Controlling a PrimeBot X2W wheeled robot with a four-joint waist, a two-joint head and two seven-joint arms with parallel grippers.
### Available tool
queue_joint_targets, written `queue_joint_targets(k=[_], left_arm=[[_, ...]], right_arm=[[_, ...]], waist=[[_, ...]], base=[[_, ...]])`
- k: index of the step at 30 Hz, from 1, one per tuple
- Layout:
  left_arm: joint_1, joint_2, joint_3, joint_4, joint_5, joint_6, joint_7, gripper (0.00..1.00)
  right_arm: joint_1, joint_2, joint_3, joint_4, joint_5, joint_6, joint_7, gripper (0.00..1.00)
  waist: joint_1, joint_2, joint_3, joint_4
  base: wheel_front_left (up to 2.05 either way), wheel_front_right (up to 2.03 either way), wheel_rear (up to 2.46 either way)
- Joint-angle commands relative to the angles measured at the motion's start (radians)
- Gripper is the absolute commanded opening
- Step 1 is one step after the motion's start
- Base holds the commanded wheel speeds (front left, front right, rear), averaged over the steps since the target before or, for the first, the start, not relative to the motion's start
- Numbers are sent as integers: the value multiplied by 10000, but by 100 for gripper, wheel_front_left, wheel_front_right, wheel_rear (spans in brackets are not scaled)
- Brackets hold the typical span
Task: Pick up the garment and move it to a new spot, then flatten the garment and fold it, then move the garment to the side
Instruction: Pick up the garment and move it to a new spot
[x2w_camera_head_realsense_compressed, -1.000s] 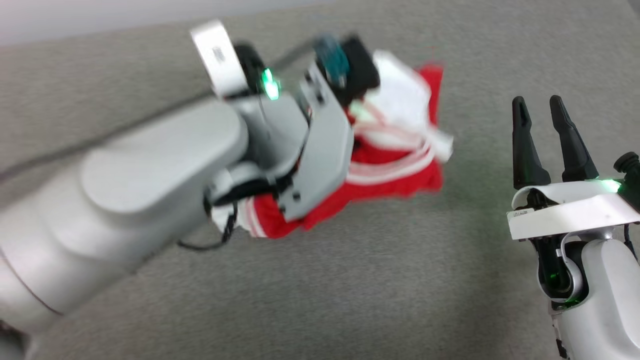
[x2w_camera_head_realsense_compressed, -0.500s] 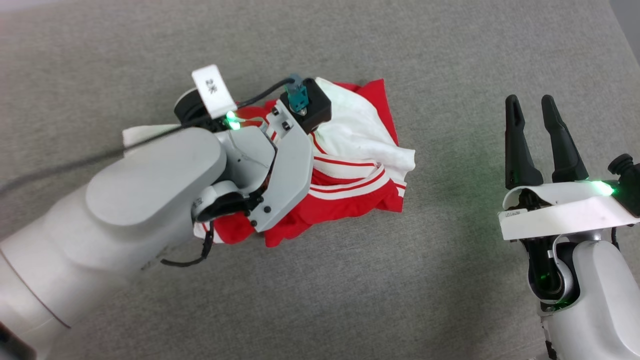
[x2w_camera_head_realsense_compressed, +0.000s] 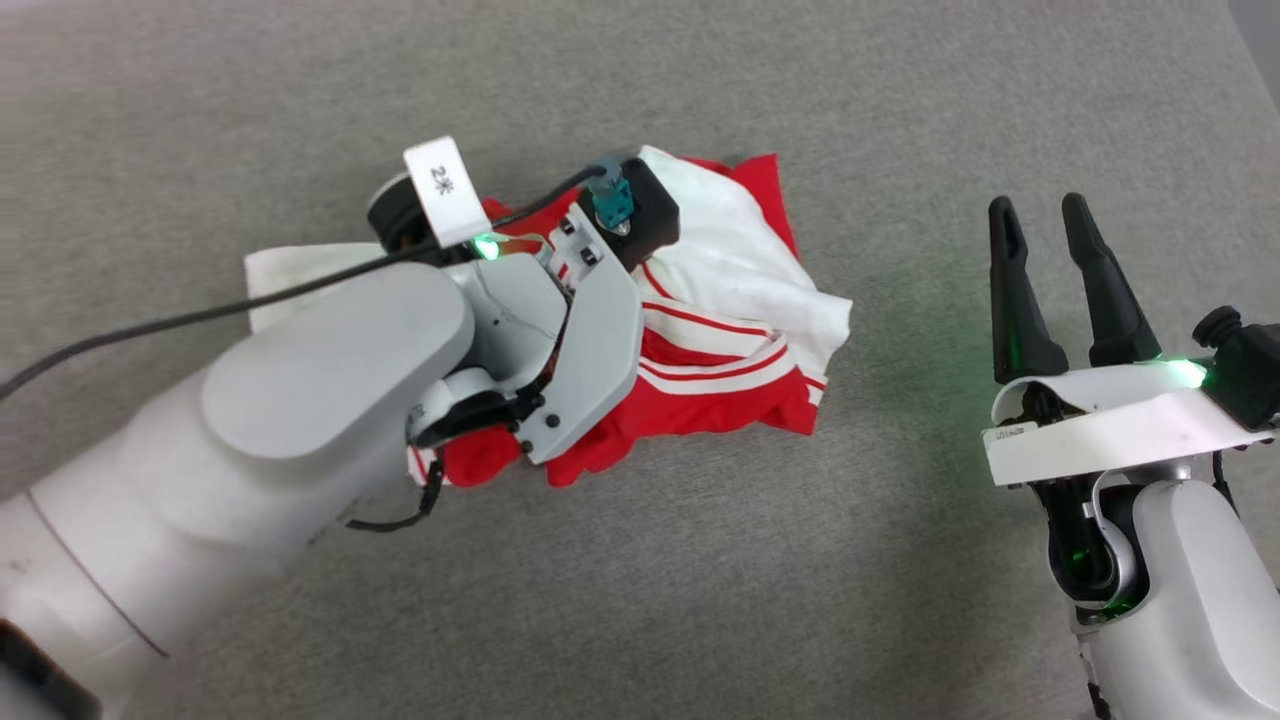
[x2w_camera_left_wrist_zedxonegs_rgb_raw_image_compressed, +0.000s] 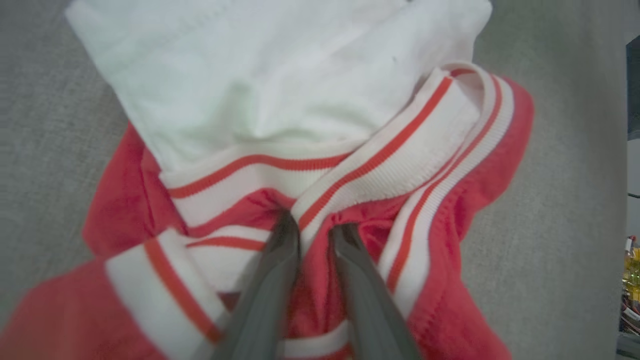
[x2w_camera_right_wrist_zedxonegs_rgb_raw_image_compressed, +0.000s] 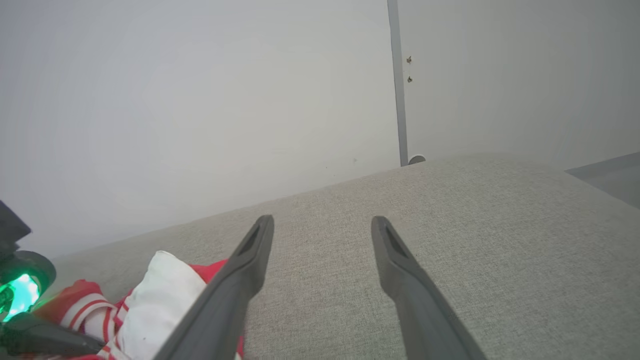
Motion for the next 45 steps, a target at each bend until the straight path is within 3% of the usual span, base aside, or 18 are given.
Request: queue_joint_targets(k=[1,8,15,26,36,42,45], left_arm=[[200,-13,-155,216,-125,32,-247,100],[-92,-285,-97,321,-853,29,-2496,100],[485,-81,-50,675,-1778,29,-4595,100],[3275,127,286,1868,-3317,28,-8100,100],[5212,97,1062,2731,-3614,28,-8907,100],[6704,84,3259,2863,-2509,75,-8920,100],[7580,21,4594,2565,-1549,355,-8904,100]], right_arm=[[-24,-110,81,97,-115,1,-40,100],[100,-636,442,565,-126,1,4,100],[416,-1051,543,775,-123,1,368,100],[1537,-1643,-60,696,-265,1,1077,100],[2859,-1777,-928,442,-249,1,1443,100],[3505,-1664,-1368,221,-375,1,1594,100],[3705,-1620,-1457,117,-450,1,1694,100]], waist=[[0,0,-415,429],[0,0,-1358,1377],[0,0,-2259,2303],[0,0,-3091,3786],[0,0,-3650,4603],[0,0,-4081,4614],[0,0,-4271,4507]], base=[[0,0,0],[0,0,0],[0,0,0],[0,0,0],[0,0,0],[0,0,0],[0,0,0]])
